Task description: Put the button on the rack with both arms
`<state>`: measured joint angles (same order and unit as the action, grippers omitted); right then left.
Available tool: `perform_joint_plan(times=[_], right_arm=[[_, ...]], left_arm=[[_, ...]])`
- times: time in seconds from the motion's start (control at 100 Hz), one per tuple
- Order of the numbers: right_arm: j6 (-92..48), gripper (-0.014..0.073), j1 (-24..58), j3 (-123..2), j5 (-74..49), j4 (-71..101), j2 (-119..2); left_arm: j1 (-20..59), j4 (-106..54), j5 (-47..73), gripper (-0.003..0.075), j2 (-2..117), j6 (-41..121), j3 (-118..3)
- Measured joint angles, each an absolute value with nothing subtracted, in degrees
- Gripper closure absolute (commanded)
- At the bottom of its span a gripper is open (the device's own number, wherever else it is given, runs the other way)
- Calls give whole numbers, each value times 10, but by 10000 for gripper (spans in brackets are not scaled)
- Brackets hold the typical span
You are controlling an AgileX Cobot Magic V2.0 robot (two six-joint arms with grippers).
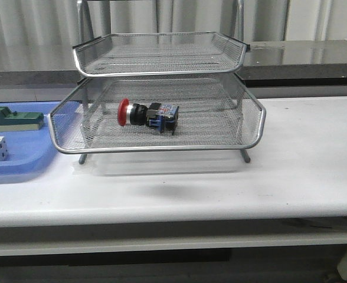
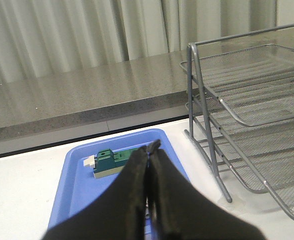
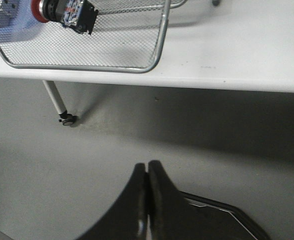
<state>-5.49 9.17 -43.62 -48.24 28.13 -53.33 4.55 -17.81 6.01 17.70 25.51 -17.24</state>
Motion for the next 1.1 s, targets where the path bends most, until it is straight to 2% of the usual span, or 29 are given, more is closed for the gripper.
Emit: perform_joint_plan(times=[0.21, 0.7, 1.1], right_arm=[[-71, 663, 124, -436, -416, 310, -622], [-71, 663, 276, -436, -252, 359, -804], [-71, 663, 352, -436, -140, 391, -894]], left_arm=[[46, -178, 60, 741, 177, 255, -172], [46, -178, 61, 741, 177, 255, -172], [46, -178, 61, 741, 177, 255, -172]])
